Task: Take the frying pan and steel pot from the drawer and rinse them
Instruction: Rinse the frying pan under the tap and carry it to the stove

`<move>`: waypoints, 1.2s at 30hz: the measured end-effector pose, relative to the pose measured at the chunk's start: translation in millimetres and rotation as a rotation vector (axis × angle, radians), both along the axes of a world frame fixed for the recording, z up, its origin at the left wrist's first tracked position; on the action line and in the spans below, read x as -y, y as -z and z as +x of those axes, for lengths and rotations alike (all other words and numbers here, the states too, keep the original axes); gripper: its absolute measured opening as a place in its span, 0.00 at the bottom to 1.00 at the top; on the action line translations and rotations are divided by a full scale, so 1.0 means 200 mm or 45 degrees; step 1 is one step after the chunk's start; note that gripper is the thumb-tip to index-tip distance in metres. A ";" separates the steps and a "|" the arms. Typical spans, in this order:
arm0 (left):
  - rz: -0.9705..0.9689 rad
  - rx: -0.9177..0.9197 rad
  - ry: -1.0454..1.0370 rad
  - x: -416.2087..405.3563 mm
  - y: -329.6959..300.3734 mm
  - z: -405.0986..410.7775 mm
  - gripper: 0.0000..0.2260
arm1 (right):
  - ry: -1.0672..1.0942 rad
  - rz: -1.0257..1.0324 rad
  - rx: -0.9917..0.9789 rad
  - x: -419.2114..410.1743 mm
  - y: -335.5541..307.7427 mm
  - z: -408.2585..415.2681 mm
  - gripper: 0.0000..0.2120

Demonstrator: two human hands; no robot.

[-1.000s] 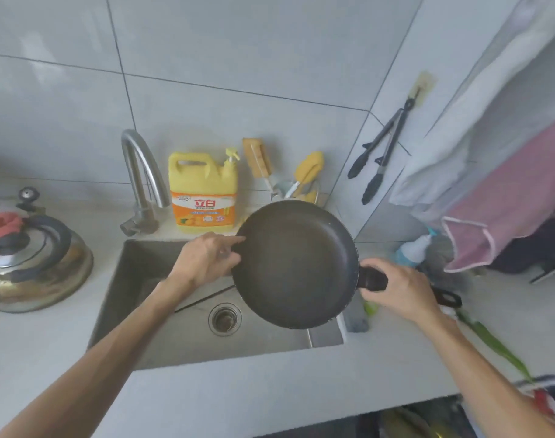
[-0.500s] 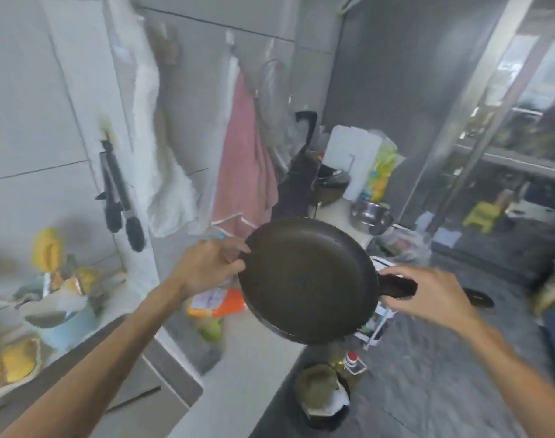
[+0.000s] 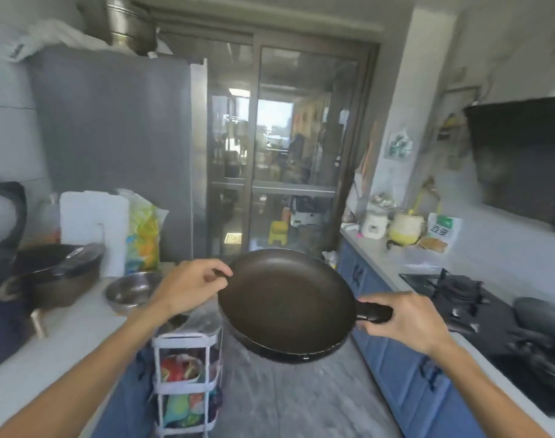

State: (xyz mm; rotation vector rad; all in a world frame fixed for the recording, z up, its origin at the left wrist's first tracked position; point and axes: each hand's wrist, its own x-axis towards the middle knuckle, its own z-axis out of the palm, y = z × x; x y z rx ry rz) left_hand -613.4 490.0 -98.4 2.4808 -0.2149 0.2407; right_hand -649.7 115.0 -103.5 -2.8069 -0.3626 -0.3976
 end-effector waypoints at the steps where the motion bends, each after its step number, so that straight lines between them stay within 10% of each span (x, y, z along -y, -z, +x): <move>1: -0.010 0.000 0.027 0.12 -0.01 0.11 0.08 | 0.044 0.001 0.002 0.11 -0.02 0.06 0.20; 36: -0.033 -0.073 0.861 2.64 0.38 4.27 0.10 | 1.032 0.086 -0.060 2.01 0.39 3.15 0.21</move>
